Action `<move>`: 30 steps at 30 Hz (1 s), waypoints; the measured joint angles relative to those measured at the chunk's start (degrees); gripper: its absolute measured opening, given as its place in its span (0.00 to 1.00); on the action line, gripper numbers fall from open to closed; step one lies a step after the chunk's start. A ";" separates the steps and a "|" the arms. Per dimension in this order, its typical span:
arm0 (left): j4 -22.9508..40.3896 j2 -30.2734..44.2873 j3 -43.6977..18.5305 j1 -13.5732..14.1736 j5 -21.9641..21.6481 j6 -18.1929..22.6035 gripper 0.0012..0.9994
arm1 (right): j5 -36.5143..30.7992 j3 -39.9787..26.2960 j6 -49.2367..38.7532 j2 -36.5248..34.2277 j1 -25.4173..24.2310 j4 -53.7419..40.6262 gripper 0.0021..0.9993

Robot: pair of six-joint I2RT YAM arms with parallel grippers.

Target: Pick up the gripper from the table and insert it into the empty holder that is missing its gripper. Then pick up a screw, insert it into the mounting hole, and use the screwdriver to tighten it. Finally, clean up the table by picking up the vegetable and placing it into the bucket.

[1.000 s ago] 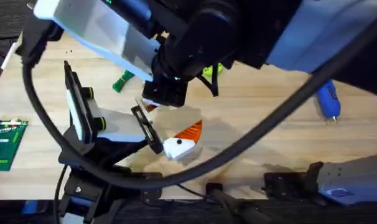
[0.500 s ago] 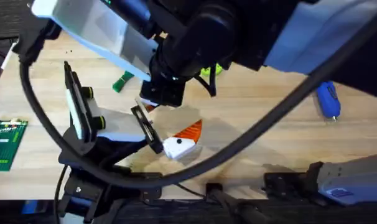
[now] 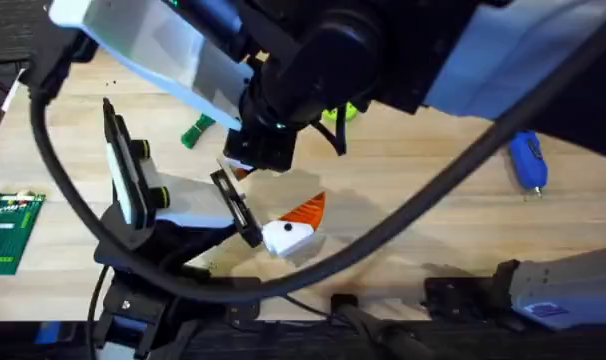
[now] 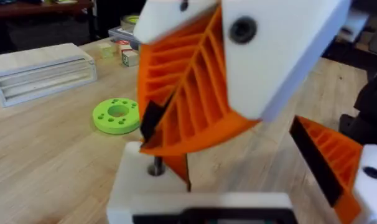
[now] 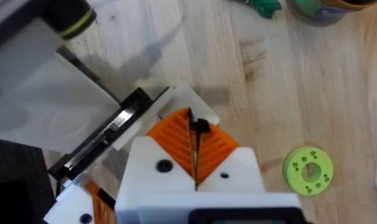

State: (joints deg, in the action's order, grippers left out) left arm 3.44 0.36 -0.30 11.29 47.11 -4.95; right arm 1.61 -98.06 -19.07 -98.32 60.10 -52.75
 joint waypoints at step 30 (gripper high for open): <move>-0.02 0.00 0.00 0.00 0.00 0.02 0.99 | 0.00 0.09 0.63 0.00 0.00 0.34 0.01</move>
State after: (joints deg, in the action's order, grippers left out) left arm 3.42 0.36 -0.30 11.29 47.11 -4.93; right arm 1.61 -97.97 -18.44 -98.32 60.10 -52.41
